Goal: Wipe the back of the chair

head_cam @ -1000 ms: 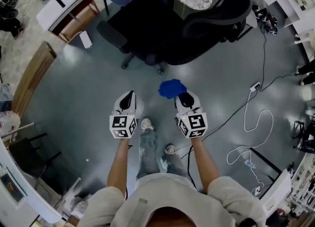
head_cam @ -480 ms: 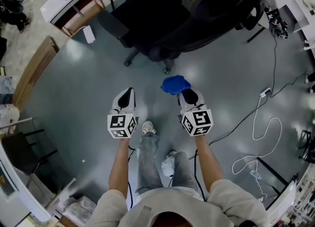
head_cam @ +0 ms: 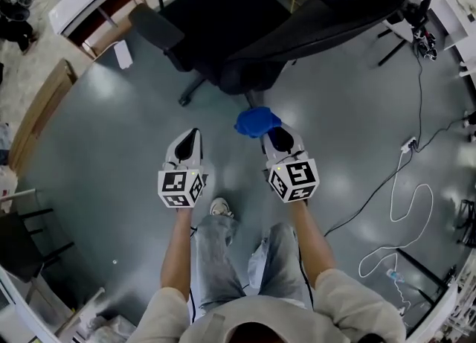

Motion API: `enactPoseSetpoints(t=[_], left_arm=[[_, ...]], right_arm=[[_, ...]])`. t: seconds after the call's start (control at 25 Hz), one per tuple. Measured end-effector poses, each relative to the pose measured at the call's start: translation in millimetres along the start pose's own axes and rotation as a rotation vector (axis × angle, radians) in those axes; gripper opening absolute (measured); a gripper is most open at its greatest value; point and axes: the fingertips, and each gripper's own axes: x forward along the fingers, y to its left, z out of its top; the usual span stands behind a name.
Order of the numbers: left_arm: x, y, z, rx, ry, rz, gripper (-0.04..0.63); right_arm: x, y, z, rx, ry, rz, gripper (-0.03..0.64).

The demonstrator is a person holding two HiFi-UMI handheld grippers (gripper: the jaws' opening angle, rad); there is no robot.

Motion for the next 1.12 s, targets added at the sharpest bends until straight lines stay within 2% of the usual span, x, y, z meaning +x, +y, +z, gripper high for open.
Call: enactPoseSetpoints(t=[0.28,0.52,0.72,1.12], left_arm=[[44,18,-46,0.035,-0.027,-0.026,0.005],[68,34,-69,0.085,-0.069,-0.035,0.005],[79,41,-89,0.074,-0.105,-0.035,0.005],[68,30,-105,0.077,-0.151,-0.030,0.005]], right_arm=[[36,-19,-59,-0.003,-0.017,0.004,0.071],[59,-28,-96,-0.002,-0.042,0.002,0.071],[71,-31,-119,-0.005,-0.057,0.020,0.071],[69,-23,-119,-0.026,-0.064,0.055,0.071]])
